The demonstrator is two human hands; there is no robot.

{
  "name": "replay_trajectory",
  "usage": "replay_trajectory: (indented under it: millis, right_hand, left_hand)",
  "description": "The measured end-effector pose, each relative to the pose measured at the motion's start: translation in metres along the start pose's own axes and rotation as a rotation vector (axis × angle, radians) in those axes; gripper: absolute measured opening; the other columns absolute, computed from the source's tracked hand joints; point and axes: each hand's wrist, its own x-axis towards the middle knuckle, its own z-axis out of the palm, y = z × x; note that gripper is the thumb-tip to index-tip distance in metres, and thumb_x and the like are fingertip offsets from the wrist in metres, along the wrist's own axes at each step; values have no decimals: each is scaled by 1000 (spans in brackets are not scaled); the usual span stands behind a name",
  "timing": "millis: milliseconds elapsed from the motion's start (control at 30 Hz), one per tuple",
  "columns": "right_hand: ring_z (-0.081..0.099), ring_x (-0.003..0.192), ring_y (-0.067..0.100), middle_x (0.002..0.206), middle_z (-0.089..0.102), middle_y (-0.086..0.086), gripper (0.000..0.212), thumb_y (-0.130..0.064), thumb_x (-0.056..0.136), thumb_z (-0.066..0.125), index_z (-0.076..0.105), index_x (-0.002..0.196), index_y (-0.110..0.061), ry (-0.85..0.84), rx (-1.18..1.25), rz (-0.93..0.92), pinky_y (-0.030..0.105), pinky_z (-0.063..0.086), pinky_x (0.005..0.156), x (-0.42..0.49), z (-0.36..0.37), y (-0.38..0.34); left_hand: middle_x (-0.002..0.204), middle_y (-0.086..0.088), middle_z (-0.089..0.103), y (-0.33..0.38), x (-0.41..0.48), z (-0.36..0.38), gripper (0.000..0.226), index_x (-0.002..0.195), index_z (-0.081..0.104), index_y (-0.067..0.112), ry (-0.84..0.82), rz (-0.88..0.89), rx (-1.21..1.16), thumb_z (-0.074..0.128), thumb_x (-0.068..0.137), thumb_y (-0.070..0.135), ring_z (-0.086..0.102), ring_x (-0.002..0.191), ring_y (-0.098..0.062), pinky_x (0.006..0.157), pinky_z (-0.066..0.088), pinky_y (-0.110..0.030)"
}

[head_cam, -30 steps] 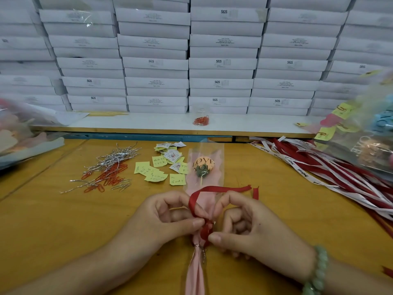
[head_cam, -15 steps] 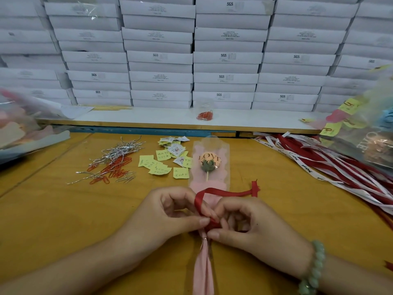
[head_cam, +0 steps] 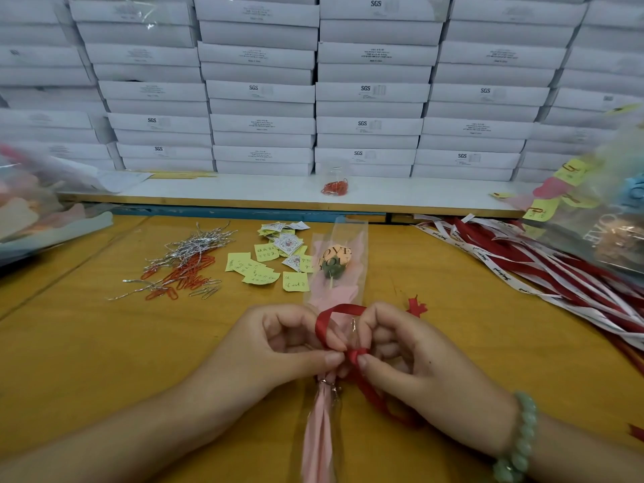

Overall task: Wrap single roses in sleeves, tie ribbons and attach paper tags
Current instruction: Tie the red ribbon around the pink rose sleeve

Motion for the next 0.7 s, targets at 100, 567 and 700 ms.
replay_trajectory:
  millis: [100, 567, 700]
  right_hand:
    - [55, 66, 19, 80, 60, 10, 9, -1, 90, 59, 53, 94, -5, -23, 60, 26, 28, 45, 61, 1, -2, -1]
    - [51, 59, 16, 64, 58, -1, 9, -4, 89, 64, 57, 94, -2, -106, 128, 110, 22, 44, 54, 2, -4, 0]
    - [50, 47, 9, 67, 68, 3, 6, -4, 92, 58, 55, 94, 2, -145, 170, 132, 17, 43, 50, 3, -6, -2]
  left_hand:
    - [83, -12, 71, -1, 1, 0, 14, 79, 75, 12, 19, -2, 1, 82, 67, 15, 70, 74, -26, 72, 56, -26]
    - [84, -7, 72, 2, -1, 1, 13, 77, 76, 12, 1, -9, 5, 82, 65, 12, 71, 79, -21, 74, 55, -23]
    - [85, -5, 72, 5, -1, 1, 13, 75, 77, 11, -18, -8, 37, 82, 66, 4, 70, 79, -20, 75, 56, -23]
